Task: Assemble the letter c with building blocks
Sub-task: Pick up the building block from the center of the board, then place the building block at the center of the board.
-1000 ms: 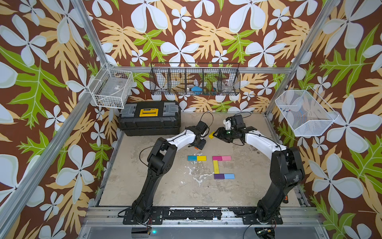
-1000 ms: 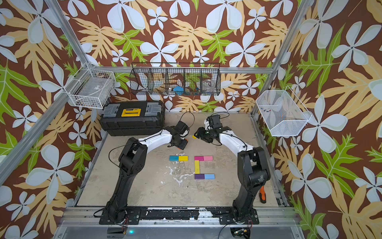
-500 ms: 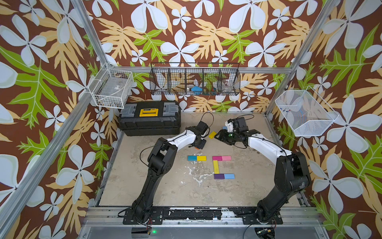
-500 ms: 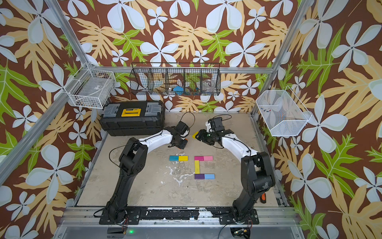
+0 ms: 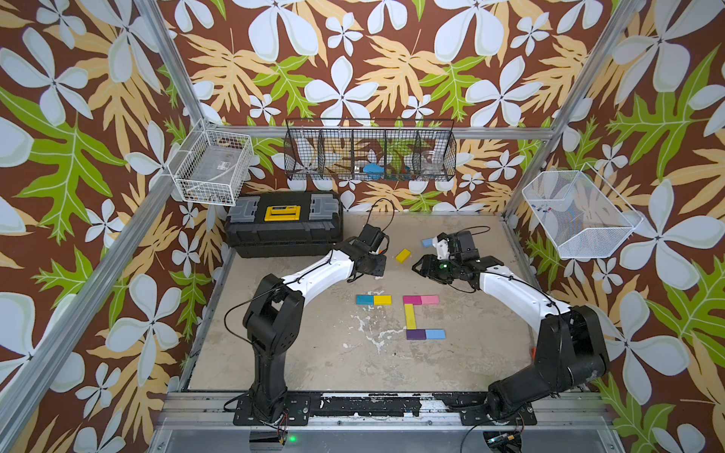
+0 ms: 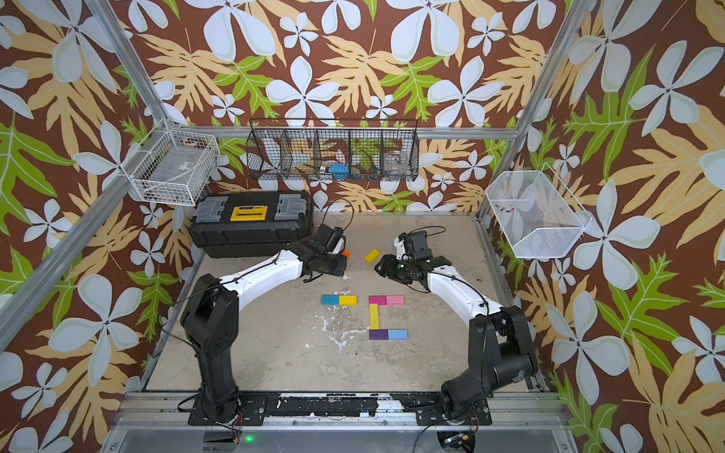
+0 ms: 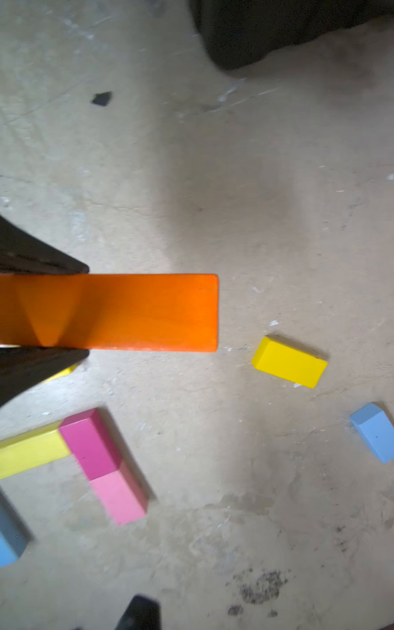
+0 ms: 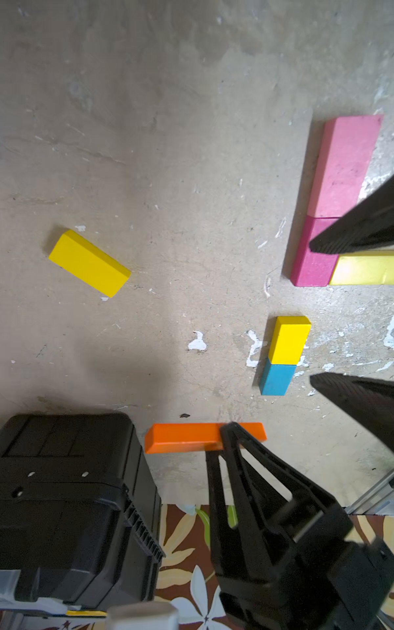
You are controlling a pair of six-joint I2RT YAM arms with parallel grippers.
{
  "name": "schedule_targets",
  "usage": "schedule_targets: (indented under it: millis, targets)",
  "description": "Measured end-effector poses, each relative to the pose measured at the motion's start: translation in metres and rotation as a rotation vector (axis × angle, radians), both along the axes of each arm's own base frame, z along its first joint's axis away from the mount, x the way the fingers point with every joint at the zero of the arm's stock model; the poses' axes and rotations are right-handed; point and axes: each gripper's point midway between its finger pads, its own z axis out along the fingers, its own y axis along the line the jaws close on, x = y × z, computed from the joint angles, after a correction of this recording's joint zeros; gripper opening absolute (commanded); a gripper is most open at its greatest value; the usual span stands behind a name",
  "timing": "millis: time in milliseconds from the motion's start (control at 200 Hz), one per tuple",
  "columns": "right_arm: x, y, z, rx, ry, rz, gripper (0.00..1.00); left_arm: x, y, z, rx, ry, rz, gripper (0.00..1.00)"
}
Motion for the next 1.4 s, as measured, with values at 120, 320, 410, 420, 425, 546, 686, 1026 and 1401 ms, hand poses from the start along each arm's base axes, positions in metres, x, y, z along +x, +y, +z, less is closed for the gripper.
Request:
schedule_targets:
  millis: [120, 320, 410, 420, 425, 546, 686, 1026, 1401]
  targets:
    - [-0.017, 0.009, -0.004, -0.014, 0.004, 0.035, 0.57, -0.037, 0.019, -0.005, -0.063, 0.048, 0.063, 0.0]
    - [-0.036, 0.018, -0.015, -0.037, 0.022, 0.061, 0.57, -0.09, 0.032, -0.011, -0.149, 0.089, 0.119, 0.0]
    - [-0.039, 0.024, -0.016, -0.045, 0.018, 0.075, 0.57, -0.111, 0.034, -0.02, -0.174, 0.113, 0.137, 0.0]
    - [-0.039, 0.025, -0.016, -0.045, 0.018, 0.077, 0.57, -0.114, 0.034, -0.021, -0.176, 0.116, 0.14, 0.0]
    - [-0.039, 0.026, -0.016, -0.046, 0.017, 0.078, 0.57, -0.115, 0.035, -0.022, -0.176, 0.118, 0.143, 0.0]
    - [-0.041, 0.037, -0.014, -0.049, 0.008, 0.101, 0.58, -0.14, 0.038, -0.039, -0.171, 0.154, 0.171, 0.0]
    - [-0.042, 0.048, -0.015, -0.061, 0.007, 0.12, 0.57, -0.155, 0.039, -0.051, -0.155, 0.166, 0.189, 0.0]
    - [-0.043, 0.053, -0.018, -0.065, 0.018, 0.118, 0.57, -0.157, 0.042, -0.075, -0.092, 0.191, 0.214, 0.0]
    - [-0.042, 0.051, -0.022, -0.079, 0.021, 0.109, 0.58, -0.159, 0.043, -0.098, -0.041, 0.226, 0.209, 0.0]
